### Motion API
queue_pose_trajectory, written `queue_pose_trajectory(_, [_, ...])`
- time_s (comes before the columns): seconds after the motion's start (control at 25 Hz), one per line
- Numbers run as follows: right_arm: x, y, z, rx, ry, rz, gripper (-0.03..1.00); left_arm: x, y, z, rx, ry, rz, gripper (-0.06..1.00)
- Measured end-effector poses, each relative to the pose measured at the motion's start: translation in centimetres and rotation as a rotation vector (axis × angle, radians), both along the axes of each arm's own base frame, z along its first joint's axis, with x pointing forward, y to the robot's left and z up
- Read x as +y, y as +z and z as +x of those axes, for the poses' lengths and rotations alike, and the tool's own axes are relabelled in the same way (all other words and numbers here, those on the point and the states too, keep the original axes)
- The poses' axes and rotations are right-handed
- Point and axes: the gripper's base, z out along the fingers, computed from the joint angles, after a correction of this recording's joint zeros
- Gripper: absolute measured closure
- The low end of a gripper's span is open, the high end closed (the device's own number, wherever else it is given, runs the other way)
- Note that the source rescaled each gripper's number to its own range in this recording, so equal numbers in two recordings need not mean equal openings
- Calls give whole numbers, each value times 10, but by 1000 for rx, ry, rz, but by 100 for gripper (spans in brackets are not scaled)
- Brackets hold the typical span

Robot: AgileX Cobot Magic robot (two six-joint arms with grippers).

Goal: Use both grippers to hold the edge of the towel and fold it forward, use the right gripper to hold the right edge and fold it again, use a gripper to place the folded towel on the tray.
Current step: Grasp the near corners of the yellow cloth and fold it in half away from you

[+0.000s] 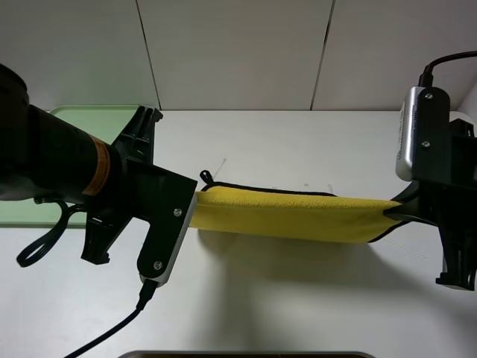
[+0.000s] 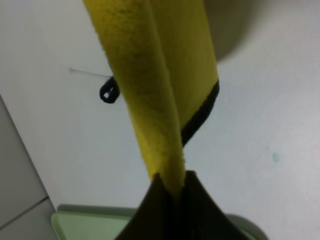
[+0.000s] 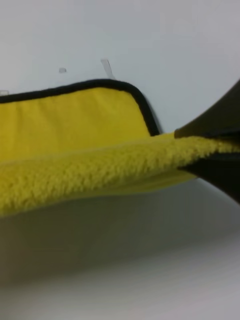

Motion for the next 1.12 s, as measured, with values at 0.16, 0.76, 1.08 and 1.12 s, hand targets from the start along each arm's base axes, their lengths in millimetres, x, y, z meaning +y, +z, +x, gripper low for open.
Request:
queue_pose_trajectory(0.16, [4, -14, 9, 60, -12, -22, 97, -2, -6, 2, 6, -3, 25, 94])
queue_pose_trajectory(0.76, [17, -46, 41, 42, -21, -38, 97, -23, -29, 53, 35, 144, 98, 94])
queue_pose_trajectory(1.08, [23, -64, 56, 14, -16, -42, 97, -18, -45, 78, 44, 156, 37, 94])
queue_pose_trajectory(1.12, [24, -66, 58, 12, -17, -41, 97, -18, -47, 81, 42, 154, 38, 94])
